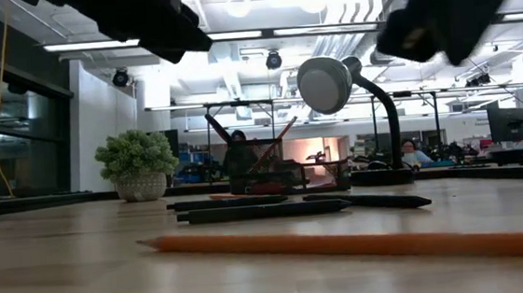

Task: Pick and place office supplies into organizer
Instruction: Put the bottom orange pencil into the black desk organizer

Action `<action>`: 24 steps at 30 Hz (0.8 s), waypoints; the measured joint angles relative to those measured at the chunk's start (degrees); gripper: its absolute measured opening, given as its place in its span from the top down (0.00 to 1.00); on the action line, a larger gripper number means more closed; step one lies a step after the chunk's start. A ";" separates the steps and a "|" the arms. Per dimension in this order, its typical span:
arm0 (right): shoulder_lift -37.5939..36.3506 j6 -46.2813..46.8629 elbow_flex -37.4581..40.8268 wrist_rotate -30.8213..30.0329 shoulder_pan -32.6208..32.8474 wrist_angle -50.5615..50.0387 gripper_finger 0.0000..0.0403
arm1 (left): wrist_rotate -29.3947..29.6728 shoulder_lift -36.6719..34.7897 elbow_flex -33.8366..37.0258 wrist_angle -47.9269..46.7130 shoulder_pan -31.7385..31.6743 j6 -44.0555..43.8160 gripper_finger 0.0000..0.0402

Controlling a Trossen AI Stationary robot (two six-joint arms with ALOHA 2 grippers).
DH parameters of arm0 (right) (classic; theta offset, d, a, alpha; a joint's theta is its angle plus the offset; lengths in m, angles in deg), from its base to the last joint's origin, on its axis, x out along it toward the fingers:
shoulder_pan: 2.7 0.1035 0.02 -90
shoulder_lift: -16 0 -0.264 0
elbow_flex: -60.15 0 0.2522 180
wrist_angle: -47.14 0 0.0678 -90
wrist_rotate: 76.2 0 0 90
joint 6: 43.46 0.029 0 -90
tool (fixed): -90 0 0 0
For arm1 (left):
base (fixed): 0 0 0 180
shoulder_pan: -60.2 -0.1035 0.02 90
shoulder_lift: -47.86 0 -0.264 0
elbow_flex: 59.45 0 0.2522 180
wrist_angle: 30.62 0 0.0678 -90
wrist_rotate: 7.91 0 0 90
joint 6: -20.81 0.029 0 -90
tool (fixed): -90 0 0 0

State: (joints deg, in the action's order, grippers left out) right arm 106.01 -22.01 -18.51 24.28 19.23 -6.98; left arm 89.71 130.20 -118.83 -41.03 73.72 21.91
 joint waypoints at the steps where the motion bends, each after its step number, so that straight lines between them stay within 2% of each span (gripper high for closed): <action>1: 0.51 1.52 0.00 0.39 1.19 0.23 0.87 | -0.03 0.00 0.00 -0.47 0.00 -0.02 0.91; 7: 3.66 11.84 0.00 0.65 7.53 3.79 0.67 | -0.61 0.00 0.00 -3.13 0.00 0.09 0.91; 13: 6.76 23.71 0.04 1.41 10.39 11.06 0.51 | -3.00 0.00 0.00 -4.43 -0.04 2.60 0.91; 20: 8.51 39.10 0.04 3.83 10.48 17.46 0.42 | -4.50 0.00 0.00 -4.41 -0.04 3.74 0.91; 24: 9.55 43.94 0.04 3.33 10.67 19.11 0.41 | -6.17 0.00 0.00 -4.41 -0.02 3.60 0.91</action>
State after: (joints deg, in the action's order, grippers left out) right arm 115.57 21.93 -18.47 27.61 29.90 12.13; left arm 83.54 130.20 -118.83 -45.44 73.70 25.51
